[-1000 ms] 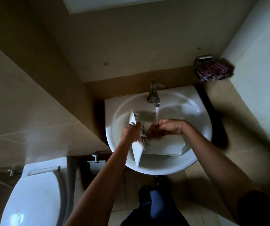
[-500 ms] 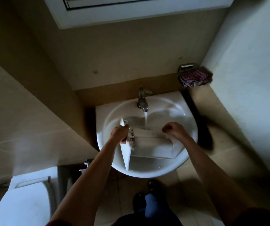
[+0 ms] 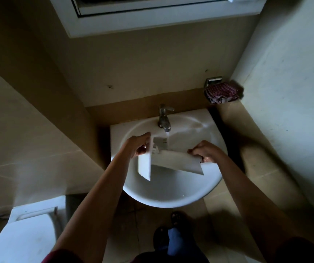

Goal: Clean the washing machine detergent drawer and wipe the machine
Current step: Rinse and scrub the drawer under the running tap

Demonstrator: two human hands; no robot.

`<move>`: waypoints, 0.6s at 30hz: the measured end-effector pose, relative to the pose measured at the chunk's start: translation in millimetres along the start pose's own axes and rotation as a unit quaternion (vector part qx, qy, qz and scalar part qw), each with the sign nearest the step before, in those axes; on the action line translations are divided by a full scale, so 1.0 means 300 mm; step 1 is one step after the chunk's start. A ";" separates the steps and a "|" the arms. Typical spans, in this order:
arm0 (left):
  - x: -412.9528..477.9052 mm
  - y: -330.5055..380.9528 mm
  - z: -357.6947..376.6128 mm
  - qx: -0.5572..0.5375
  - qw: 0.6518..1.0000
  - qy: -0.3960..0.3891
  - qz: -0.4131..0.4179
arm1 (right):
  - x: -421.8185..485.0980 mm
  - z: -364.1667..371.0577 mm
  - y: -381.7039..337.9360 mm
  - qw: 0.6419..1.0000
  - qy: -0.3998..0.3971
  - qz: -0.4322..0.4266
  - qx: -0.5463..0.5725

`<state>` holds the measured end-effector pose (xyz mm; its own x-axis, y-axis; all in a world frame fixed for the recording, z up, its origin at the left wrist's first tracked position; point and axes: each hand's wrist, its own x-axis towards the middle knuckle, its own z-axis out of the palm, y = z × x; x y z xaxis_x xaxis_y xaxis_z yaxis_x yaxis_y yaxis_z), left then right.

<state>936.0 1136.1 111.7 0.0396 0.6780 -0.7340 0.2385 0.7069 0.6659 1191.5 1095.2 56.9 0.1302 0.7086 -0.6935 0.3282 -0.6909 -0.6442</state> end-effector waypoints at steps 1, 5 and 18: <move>-0.003 0.011 0.002 0.005 1.000 -0.002 0.015 | 0.004 0.001 -0.013 1.000 0.003 0.008 -0.001; -0.011 0.016 0.008 0.102 0.993 -0.003 0.055 | 0.014 0.002 -0.063 0.999 0.003 0.031 -0.026; 0.014 -0.055 0.049 0.217 0.974 0.006 0.064 | 0.024 0.003 -0.168 0.964 0.057 -0.008 -0.260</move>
<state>946.6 1124.3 95.7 0.0852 0.7587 -0.6459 0.6205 0.4668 0.6301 1175.1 1135.0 84.0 0.2143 0.7501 -0.6257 0.7510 -0.5361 -0.3855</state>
